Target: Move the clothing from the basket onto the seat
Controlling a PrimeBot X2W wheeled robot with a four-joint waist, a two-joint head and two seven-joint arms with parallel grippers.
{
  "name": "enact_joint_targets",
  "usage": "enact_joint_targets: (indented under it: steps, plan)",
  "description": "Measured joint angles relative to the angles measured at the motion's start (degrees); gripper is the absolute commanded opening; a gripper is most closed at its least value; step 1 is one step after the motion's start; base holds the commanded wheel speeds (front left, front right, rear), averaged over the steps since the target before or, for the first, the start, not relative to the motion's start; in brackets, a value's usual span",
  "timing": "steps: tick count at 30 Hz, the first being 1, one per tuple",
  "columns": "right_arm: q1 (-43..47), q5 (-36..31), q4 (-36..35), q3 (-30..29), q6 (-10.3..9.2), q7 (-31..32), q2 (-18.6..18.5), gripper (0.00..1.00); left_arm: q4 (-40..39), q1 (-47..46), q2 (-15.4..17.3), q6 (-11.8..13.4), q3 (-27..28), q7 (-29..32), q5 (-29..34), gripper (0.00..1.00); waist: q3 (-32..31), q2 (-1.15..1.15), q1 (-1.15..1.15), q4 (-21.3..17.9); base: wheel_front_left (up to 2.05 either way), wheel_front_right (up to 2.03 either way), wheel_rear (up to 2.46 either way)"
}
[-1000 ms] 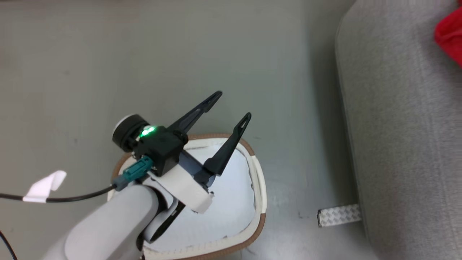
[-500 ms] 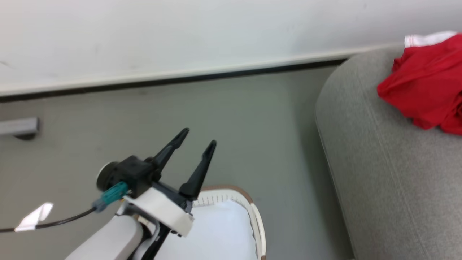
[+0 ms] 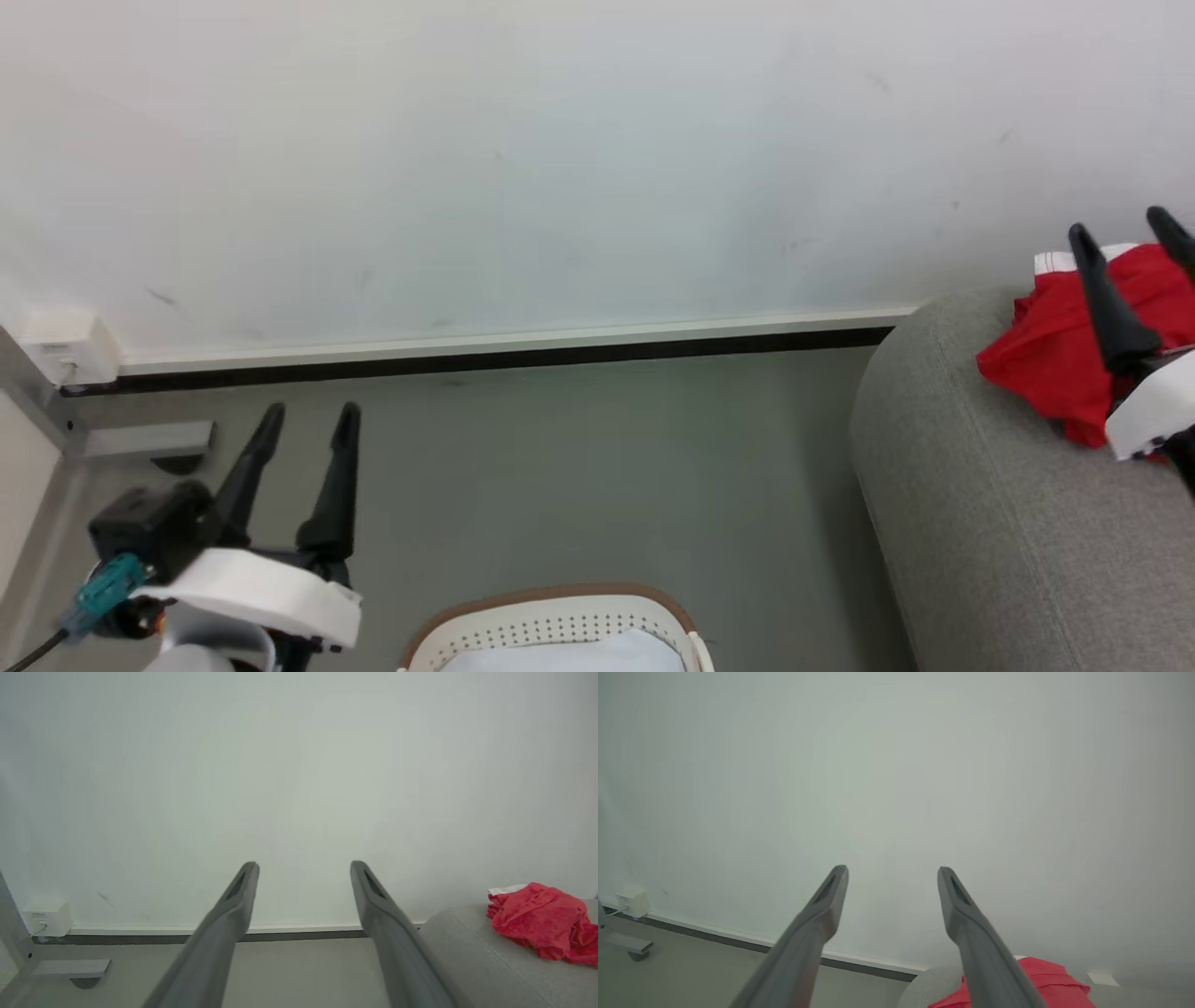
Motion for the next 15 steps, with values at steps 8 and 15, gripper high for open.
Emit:
enact_joint_targets:
  steps: [8,15]
  plan:
    - [14.0,-8.2,-10.4,-5.5,0.0,-4.3,7.9,1.0,-2.6,9.2,-2.8,-1.2,8.3,-0.1,-0.6,1.0,-1.8,0.0,0.01,2.4,0.0,0.0,0.0]
    - [26.5,-12.6,-16.2,-8.8,-0.01,-9.2,17.1,1.0,-1.5,14.1,-7.4,-4.2,12.9,-0.1,5.0,1.0,-1.7,0.0,0.02,3.1,0.0,0.0,0.0]
